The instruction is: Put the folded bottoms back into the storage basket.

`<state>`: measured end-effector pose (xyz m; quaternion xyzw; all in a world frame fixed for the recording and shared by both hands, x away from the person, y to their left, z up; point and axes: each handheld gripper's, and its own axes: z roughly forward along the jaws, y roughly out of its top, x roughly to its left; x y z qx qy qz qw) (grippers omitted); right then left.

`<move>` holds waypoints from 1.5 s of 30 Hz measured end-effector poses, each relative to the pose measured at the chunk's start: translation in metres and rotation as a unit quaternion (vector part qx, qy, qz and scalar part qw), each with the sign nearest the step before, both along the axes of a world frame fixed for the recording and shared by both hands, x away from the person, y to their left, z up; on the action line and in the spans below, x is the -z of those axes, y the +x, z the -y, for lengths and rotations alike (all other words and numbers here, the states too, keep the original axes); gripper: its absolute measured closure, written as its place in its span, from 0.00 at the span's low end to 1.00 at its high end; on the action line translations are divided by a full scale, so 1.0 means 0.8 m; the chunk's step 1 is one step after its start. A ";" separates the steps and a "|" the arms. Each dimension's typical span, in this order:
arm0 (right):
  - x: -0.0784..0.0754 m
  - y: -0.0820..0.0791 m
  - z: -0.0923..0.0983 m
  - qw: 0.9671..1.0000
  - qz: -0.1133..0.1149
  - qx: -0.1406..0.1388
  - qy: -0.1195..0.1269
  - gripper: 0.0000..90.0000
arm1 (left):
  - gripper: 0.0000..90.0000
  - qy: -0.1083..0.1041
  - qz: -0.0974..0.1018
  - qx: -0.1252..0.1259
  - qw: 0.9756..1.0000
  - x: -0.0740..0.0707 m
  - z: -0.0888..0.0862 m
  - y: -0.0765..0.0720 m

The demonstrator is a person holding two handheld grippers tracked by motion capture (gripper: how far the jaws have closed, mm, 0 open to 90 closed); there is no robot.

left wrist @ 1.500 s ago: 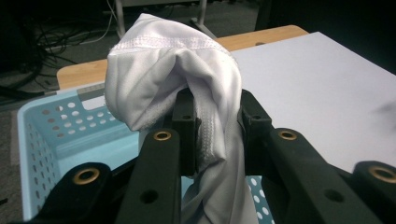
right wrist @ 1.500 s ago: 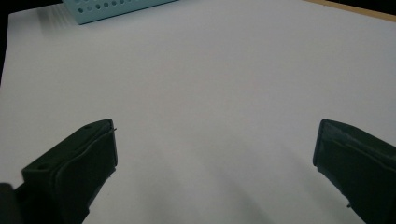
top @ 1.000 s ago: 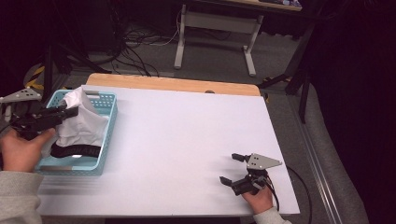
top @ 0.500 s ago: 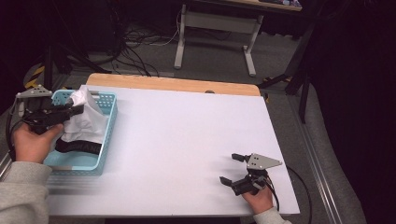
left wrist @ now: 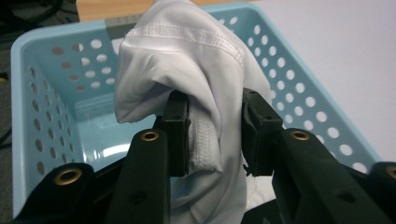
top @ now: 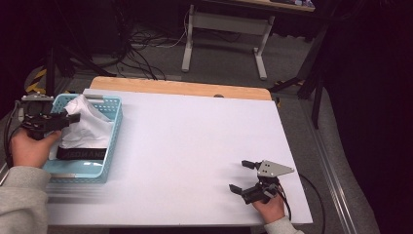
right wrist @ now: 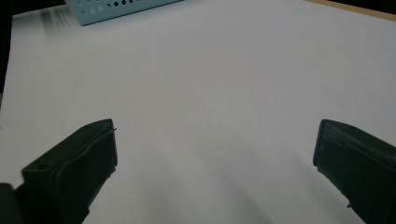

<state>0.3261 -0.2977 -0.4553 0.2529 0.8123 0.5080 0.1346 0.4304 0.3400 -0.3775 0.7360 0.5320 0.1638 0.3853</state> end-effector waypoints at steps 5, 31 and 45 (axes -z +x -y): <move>0.000 0.000 0.000 1.000 0.000 0.000 0.000 0.00 | 0.74 0.023 -0.019 -0.015 0.999 0.007 -0.003 0.003; 0.000 0.000 0.000 1.000 -0.001 -0.002 0.001 0.00 | 0.54 0.075 -0.050 -0.065 0.994 0.020 -0.003 -0.001; 0.000 0.000 0.000 1.000 0.000 0.000 0.000 0.00 | 0.92 0.105 -0.042 -0.014 0.994 0.012 0.017 -0.017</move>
